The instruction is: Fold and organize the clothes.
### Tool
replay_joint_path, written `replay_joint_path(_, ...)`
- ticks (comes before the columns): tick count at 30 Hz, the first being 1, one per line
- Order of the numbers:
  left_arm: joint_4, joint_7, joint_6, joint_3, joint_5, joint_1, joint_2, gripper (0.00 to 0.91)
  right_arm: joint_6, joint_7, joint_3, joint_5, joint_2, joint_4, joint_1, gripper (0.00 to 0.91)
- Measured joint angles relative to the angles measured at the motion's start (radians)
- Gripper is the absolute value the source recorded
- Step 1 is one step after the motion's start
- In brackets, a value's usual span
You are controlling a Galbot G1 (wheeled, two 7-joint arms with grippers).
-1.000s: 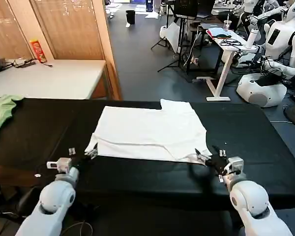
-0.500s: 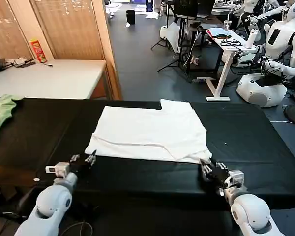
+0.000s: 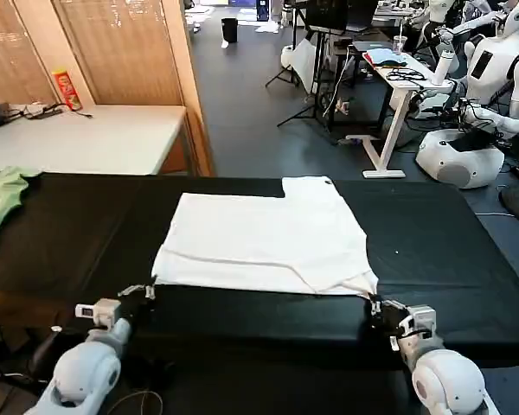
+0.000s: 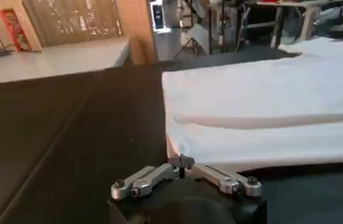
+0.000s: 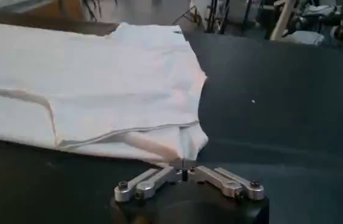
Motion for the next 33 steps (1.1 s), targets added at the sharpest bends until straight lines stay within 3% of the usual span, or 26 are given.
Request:
replay_joint_path(8, -0.089, -0.004, -0.010, -0.061, 0.002, 0.143, 0.026, 0.000, 0.000, -0.025, 0.008, -0.036, 0.008, 0.044, -0.071, 0.059)
replay_joint_path(9, -0.094, -0.012, -0.008, -0.065, 0.002, 0.156, 0.025, 0.468, -0.001, -0.024, 0.008, -0.040, 0.008, 0.050, -0.076, 0.078)
replay_joint_path(10, -0.097, -0.020, -0.004, -0.070, 0.002, 0.169, 0.023, 0.878, -0.004, -0.024, 0.009, -0.042, 0.008, 0.056, -0.081, 0.322)
replay_joint_path(11, -0.100, -0.022, -0.002, -0.074, 0.002, 0.179, 0.021, 0.878, -0.012, -0.022, 0.012, -0.044, 0.006, 0.064, -0.087, 0.878)
replay_joint_path(19, -0.148, -0.029, 0.031, -0.116, 0.002, 0.254, 0.015, 0.878, -0.034, -0.017, 0.047, -0.038, -0.014, 0.140, -0.133, 0.878)
replay_joint_path(22, -0.173, -0.039, 0.046, -0.131, 0.000, 0.277, 0.012, 0.878, -0.034, -0.020, 0.063, 0.002, -0.018, 0.168, -0.134, 0.878)
replay_joint_path(25, -0.190, -0.043, 0.033, -0.140, 0.017, 0.278, -0.001, 0.878, 0.003, -0.021, 0.073, 0.019, -0.025, 0.169, -0.112, 0.878)
replay_joint_path(28, -0.186, -0.034, 0.004, -0.134, 0.015, 0.249, -0.021, 0.878, 0.072, -0.012, 0.060, 0.025, -0.038, 0.116, -0.022, 0.878)
replay_joint_path(33, -0.116, -0.058, 0.002, -0.094, -0.059, 0.074, -0.020, 0.878, 0.128, -0.001, -0.028, 0.034, -0.071, -0.063, 0.240, 0.878)
